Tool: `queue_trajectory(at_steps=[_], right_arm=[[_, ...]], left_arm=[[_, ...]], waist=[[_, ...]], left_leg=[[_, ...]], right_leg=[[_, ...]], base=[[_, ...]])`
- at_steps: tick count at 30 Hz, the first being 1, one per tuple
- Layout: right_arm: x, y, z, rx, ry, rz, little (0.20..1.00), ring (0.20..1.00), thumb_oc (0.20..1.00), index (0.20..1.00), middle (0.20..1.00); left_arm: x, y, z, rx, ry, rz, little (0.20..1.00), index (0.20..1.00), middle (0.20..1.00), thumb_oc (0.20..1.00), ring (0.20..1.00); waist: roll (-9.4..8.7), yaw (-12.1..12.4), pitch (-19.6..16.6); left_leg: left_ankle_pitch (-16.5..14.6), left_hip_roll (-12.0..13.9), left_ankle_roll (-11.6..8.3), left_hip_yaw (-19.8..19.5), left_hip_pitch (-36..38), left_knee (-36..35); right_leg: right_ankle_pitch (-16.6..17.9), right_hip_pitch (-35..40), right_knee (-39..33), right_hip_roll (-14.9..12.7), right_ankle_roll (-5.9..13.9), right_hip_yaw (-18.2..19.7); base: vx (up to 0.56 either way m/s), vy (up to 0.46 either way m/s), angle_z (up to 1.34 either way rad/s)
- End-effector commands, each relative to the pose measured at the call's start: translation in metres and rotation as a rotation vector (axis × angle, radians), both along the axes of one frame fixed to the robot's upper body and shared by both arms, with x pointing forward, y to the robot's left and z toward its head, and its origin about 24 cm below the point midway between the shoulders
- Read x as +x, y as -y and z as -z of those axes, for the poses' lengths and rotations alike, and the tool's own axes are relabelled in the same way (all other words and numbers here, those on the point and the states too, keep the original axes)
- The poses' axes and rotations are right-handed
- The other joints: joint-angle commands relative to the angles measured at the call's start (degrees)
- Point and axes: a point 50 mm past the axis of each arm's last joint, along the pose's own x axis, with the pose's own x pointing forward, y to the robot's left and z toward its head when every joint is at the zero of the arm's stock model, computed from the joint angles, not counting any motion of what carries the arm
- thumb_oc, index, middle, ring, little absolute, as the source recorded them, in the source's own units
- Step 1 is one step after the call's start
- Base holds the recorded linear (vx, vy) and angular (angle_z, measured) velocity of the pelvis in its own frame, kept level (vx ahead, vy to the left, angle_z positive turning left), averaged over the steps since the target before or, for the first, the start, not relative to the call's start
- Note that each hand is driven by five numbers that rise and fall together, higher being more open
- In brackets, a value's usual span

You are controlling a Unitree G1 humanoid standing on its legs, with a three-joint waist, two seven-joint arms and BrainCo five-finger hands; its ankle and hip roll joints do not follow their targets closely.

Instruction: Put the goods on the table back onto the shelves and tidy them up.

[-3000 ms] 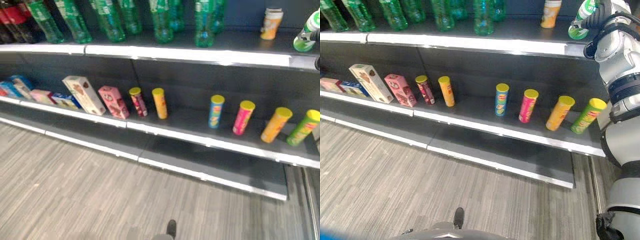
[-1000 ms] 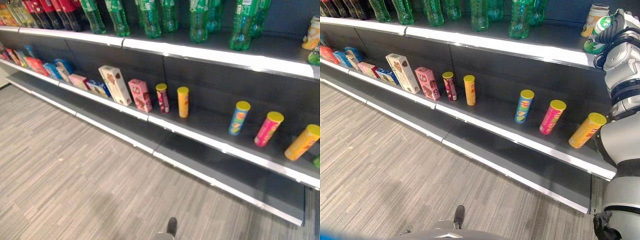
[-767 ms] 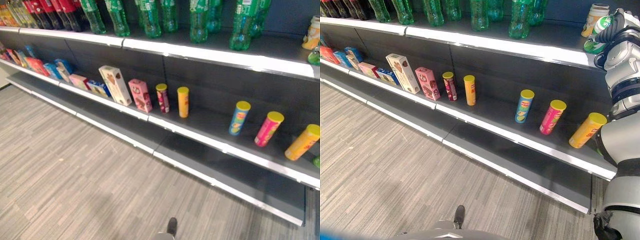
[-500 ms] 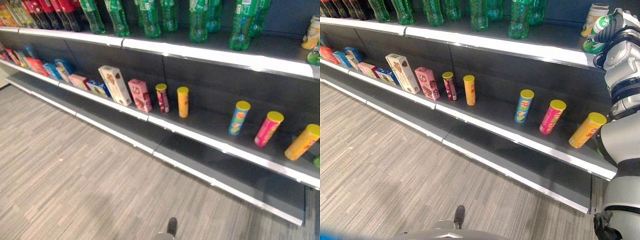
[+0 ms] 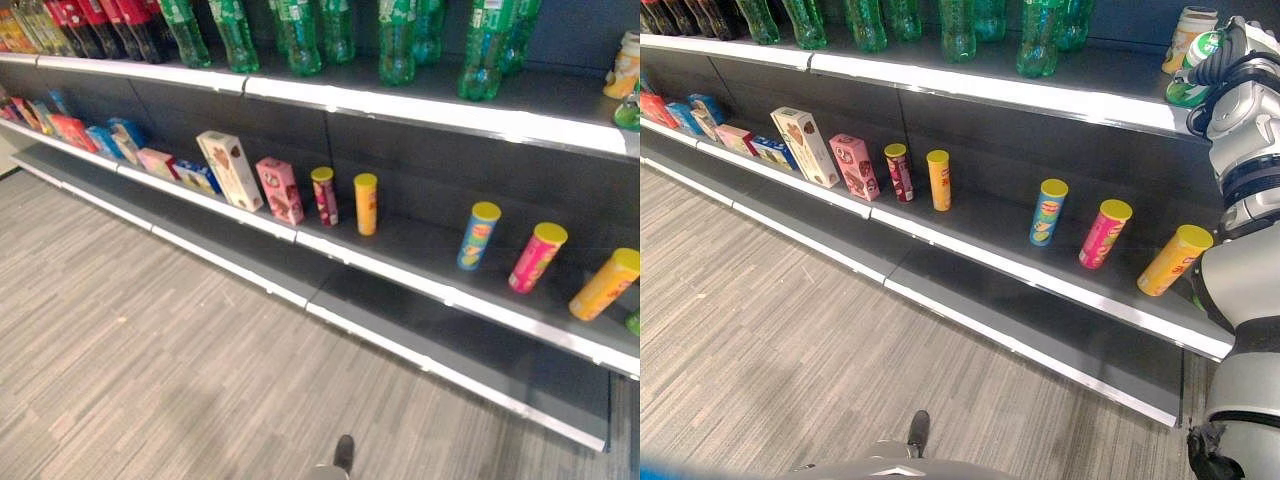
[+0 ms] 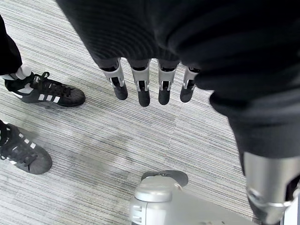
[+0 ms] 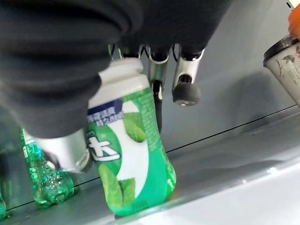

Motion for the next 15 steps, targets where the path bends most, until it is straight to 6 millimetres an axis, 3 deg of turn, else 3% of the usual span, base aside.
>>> queue_trajectory(at_steps=[1, 2, 7, 12, 15], right_arm=[[-0.001, -0.015, -0.034, -0.098, 0.042, -0.038, 0.200, 0.200, 0.200, 0.200, 0.200], [-0.001, -0.016, -0.035, -0.104, 0.050, -0.036, 1.000, 1.000, 1.000, 1.000, 1.000], [-0.003, -0.017, -0.042, -0.128, 0.077, -0.032, 1.000, 1.000, 1.000, 1.000, 1.000], [-0.007, -0.042, -0.077, -0.223, 0.203, -0.097, 1.000, 1.000, 1.000, 1.000, 1.000], [-0.008, -0.044, -0.082, -0.240, 0.215, -0.095, 1.000, 1.000, 1.000, 1.000, 1.000]], left_arm=[[0.024, -0.018, -0.007, 0.056, 0.037, 0.057, 1.000, 1.000, 1.000, 1.000, 1.000], [0.024, -0.018, -0.007, 0.057, 0.035, 0.056, 1.000, 1.000, 1.000, 1.000, 1.000], [0.025, -0.018, -0.007, 0.060, 0.034, 0.063, 1.000, 1.000, 1.000, 1.000, 1.000], [0.026, -0.022, -0.008, 0.081, 0.029, 0.062, 1.000, 1.000, 1.000, 1.000, 1.000], [0.027, -0.023, -0.008, 0.083, 0.034, 0.056, 1.000, 1.000, 1.000, 1.000, 1.000]], waist=[[-4.20, 1.0, 2.2], [-4.19, 1.0, 2.2], [-4.32, 0.9, 2.1], [-4.95, 0.3, 1.6], [-5.01, 0.2, 1.6]], left_leg=[[-9.1, 3.9, -6.55, 4.8, 6.0, 1.7], [-9.1, 3.9, -6.53, 4.7, 6.1, 1.6], [-9.2, 3.9, -6.48, 4.7, 6.2, 1.6], [-9.5, 4.1, -6.44, 5.5, 6.6, 1.5], [-9.5, 4.2, -6.46, 5.5, 6.7, 1.5]], right_leg=[[-3.5, -3.6, 3.1, -3.9, 0.05, 5.0], [-3.4, -3.5, 3.1, -3.9, 0.14, 5.0], [-3.4, -3.4, 3.1, -4.0, 0.16, 5.1], [-3.1, -3.7, 3.0, -3.8, 0.29, 5.7], [-3.1, -3.6, 3.0, -3.8, 0.29, 5.7]], base=[[0.00, 0.000, 0.00], [0.00, 0.000, 0.00], [0.00, 0.000, 0.00], [0.00, 0.001, -0.01], [0.00, 0.000, 0.00]])
